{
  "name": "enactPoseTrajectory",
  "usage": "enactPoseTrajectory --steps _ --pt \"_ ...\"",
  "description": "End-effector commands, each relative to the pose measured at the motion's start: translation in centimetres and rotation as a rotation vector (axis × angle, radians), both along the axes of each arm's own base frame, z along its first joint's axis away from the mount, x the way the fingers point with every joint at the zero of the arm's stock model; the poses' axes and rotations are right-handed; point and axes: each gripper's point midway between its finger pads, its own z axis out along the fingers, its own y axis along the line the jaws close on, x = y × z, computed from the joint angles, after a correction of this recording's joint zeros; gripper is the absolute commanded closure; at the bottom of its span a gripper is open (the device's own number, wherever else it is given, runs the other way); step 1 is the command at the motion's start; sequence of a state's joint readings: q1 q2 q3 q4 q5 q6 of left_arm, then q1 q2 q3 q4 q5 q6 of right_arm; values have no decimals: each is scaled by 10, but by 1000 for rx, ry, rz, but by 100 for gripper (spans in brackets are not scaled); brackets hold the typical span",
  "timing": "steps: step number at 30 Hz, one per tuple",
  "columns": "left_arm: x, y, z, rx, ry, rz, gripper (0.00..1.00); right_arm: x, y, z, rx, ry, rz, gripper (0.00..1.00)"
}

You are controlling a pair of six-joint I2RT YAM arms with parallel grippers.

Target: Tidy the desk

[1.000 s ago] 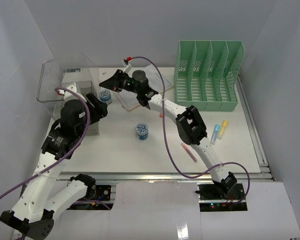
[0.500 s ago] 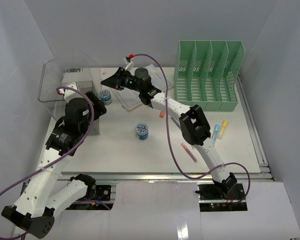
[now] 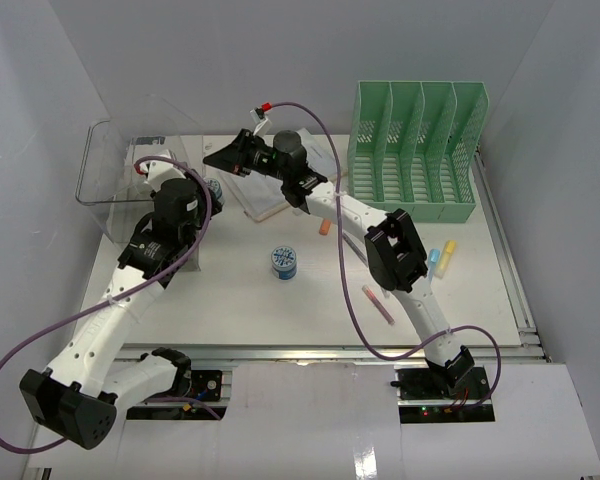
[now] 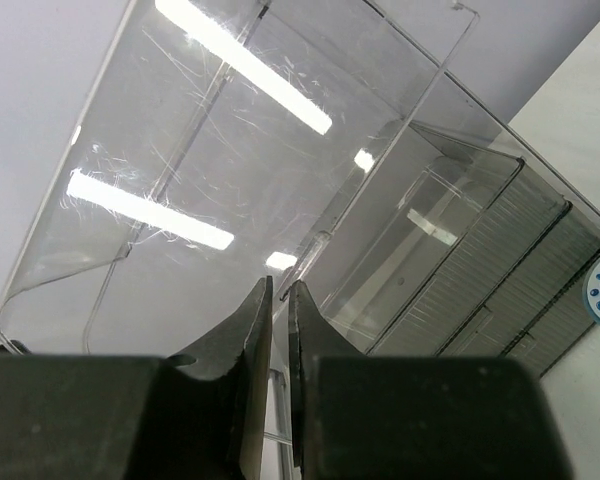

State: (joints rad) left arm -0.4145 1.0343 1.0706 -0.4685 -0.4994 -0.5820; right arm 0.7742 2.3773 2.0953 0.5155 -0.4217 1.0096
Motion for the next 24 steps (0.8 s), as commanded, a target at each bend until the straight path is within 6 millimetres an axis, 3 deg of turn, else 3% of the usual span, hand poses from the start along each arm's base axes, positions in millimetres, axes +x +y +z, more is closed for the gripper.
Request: enactPoseTrajectory --steps 1,3,7,9,11,13,17,21,23,24 --pt "6 1 43 -66 -136 24 72 -21 -16 69 90 -157 26 92" --pt "6 2 49 -87 -152 30 100 -22 -17 67 84 -169 27 88" --pt "4 8 58 -106 -169 48 100 -26 -19 57 54 -182 30 64" --pt "1 11 63 -119 -175 56 100 -28 -22 55 46 -220 41 41" --pt "-2 14 68 -125 -176 65 100 -27 -30 51 26 -244 41 27" --pt "-6 18 75 -131 -190 76 100 -25 -39 51 15 -276 47 22" --pt "-18 26 88 -136 -210 92 100 -18 -77 40 -50 -355 54 12" --pt "-37 28 107 -190 -244 76 100 -23 -116 12 -200 -462 101 6" --pt "-47 30 114 -218 -251 73 100 -34 -130 3 -305 -548 137 3" --pt "-53 31 119 -238 -257 73 100 -40 -138 -12 -382 -597 169 2"
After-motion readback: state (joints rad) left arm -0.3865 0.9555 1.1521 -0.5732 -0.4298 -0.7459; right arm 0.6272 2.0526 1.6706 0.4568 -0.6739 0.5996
